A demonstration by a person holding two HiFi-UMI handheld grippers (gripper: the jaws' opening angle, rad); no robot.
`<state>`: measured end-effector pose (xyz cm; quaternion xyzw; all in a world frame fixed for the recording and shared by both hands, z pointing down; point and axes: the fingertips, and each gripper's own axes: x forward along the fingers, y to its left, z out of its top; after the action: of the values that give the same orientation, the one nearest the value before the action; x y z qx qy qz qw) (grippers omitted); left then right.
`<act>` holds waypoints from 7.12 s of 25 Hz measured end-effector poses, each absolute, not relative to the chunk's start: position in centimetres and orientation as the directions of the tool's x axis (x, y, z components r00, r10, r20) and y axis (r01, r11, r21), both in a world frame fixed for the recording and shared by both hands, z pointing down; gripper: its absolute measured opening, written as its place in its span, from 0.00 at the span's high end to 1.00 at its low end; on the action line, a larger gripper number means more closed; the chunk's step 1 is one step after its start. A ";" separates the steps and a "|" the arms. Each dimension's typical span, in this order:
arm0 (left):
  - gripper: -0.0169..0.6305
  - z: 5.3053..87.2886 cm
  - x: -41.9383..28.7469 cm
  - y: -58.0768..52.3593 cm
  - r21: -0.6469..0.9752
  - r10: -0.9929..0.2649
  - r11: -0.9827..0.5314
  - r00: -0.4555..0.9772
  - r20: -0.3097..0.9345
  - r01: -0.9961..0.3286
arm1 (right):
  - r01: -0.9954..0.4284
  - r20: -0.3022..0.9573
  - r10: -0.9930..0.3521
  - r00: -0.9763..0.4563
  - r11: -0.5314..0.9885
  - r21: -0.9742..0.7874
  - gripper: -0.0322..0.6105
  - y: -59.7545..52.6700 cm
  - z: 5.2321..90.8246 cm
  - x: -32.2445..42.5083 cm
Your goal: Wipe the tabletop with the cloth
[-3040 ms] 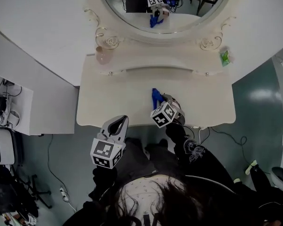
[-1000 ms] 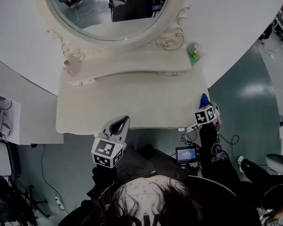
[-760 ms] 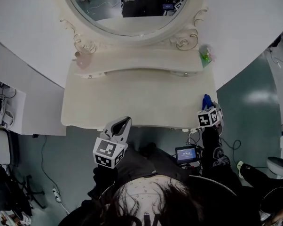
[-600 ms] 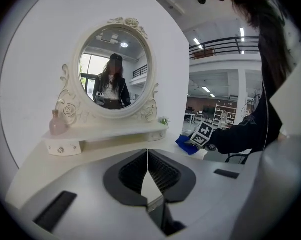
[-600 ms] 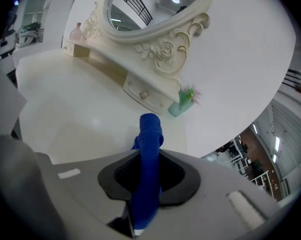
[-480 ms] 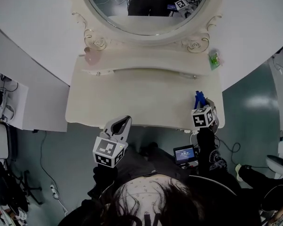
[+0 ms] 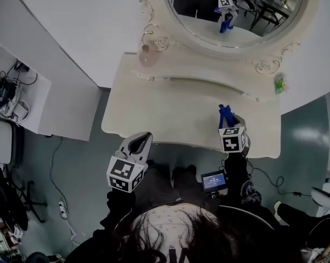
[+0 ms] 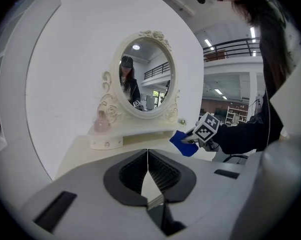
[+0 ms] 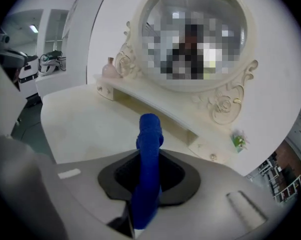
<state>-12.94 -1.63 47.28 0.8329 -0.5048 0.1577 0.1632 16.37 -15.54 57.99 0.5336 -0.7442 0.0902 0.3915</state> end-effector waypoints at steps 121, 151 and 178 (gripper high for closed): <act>0.97 47.5 15.5 -2.2 0.097 -0.556 -0.760 0.721 0.413 -0.642 | -0.901 0.776 -0.570 0.270 0.135 0.412 0.84 -2.7 66.9 52.0; 0.97 48.2 7.4 1.0 0.084 -0.566 -0.722 0.656 0.499 -0.687 | -0.988 0.690 -0.724 0.020 0.093 0.126 0.84 -3.6 58.0 39.2; 0.97 48.1 -19.0 14.9 0.128 -0.595 -0.710 0.687 0.417 -0.693 | -0.923 0.562 -0.741 -0.367 0.364 -0.124 0.84 13.0 49.8 -4.9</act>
<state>-19.03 14.90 48.09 0.9079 -0.3545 0.1754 0.1391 -4.86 12.98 49.80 0.5212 -0.7982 0.2158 0.2113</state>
